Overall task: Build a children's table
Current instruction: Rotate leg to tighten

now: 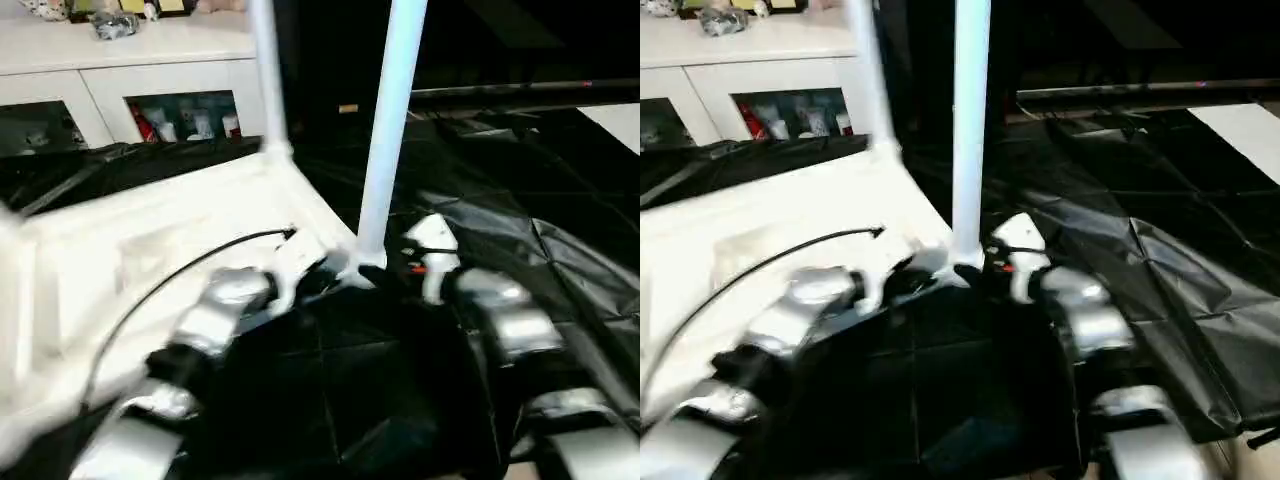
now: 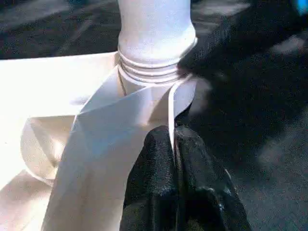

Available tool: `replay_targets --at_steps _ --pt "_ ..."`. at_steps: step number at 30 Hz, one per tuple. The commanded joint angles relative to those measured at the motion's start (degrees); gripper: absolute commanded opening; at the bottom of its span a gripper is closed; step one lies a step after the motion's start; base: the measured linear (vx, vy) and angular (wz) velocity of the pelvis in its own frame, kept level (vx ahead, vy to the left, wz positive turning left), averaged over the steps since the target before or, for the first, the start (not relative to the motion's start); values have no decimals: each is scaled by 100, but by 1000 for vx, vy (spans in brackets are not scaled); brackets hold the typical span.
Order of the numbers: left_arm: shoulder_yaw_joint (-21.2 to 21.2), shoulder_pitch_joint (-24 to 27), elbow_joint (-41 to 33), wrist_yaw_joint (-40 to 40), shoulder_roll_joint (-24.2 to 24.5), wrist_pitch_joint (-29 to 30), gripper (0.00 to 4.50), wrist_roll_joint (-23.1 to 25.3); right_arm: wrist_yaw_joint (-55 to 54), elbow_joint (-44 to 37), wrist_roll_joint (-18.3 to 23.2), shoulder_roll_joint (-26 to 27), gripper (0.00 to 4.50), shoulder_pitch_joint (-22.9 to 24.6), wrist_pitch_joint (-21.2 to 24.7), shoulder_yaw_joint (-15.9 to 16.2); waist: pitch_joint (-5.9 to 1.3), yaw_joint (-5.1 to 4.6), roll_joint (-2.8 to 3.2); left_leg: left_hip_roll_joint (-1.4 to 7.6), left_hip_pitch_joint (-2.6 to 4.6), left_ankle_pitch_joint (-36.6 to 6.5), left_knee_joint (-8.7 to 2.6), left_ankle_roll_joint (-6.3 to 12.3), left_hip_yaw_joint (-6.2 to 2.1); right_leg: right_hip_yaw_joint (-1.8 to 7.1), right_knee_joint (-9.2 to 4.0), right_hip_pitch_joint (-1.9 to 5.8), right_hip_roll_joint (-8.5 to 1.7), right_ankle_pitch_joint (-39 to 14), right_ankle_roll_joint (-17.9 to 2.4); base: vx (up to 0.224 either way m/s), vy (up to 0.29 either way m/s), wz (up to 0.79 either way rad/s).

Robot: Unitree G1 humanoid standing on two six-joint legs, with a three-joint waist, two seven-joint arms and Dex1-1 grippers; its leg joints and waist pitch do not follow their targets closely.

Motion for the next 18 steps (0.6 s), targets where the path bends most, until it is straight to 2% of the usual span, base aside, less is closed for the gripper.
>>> replay_targets --at_steps 1,4,5,7,8,10,12,15,16,18 --pt "-51 226 -34 -468 86 -64 0 -263 408 -199 140 -108 391 20 32 52 -303 52 -164 501 148 -784 -364 634 -245 217 -382 154 -485 -519 -1359 0 0 0" --pt "-73 325 -210 -799 250 -36 0 -347 719 -235 127 -232 391 29 -1 141 -301 61 -161 506 153 -777 -371 613 -242 215 -369 143 -483 -457 -1438 0 0 0" --pt "-92 422 -365 -1076 369 -7 0 -407 926 -230 125 -289 391 29 0 193 -301 59 -176 505 155 -807 -372 604 -237 215 -368 145 -485 -468 -1453 0 0 0" --pt "-83 441 -383 -1095 390 -13 0 -408 964 -218 92 -300 391 31 -42 230 -305 61 -178 506 150 -782 -369 602 -236 218 -357 150 -489 -453 -1449 0 0 0" --pt "-67 456 -395 -1104 408 -10 0 -415 1022 -210 71 -292 376 39 -54 260 -299 63 -169 504 168 -800 -369 585 -229 225 -365 131 -481 -449 -1460 0 0 0" --pt "-47 479 -429 -1130 433 16 0 -428 1110 -225 63 -263 376 66 -65 302 -297 72 -198 508 170 -817 -374 558 -227 227 -364 135 -486 -467 -1466 0 0 0" --pt "-46 492 -462 -1146 444 40 0 -444 1167 -235 91 -235 348 73 -69 308 -296 76 -185 508 174 -813 -376 529 -229 231 -361 135 -487 -473 -1467 0 0 0" --pt "-46 513 -520 -1163 444 81 0 -466 1263 -235 128 -194 329 65 -56 332 -298 75 -204 501 167 -743 -367 556 -225 229 -344 144 -488 -335 -1492 0 0 0" --pt "-45 521 -539 -1167 439 94 0 -469 1290 -236 127 -182 306 63 -58 348 -298 79 -210 501 166 -718 -360 577 -222 230 -341 146 -492 -307 -1499 0 0 0" --pt "-46 535 -562 -1171 432 108 0 -470 1314 -232 119 -168 291 58 -58 361 -301 84 -210 502 169 -679 -355 595 -221 228 -338 146 -490 -299 -1502 0 0 0"
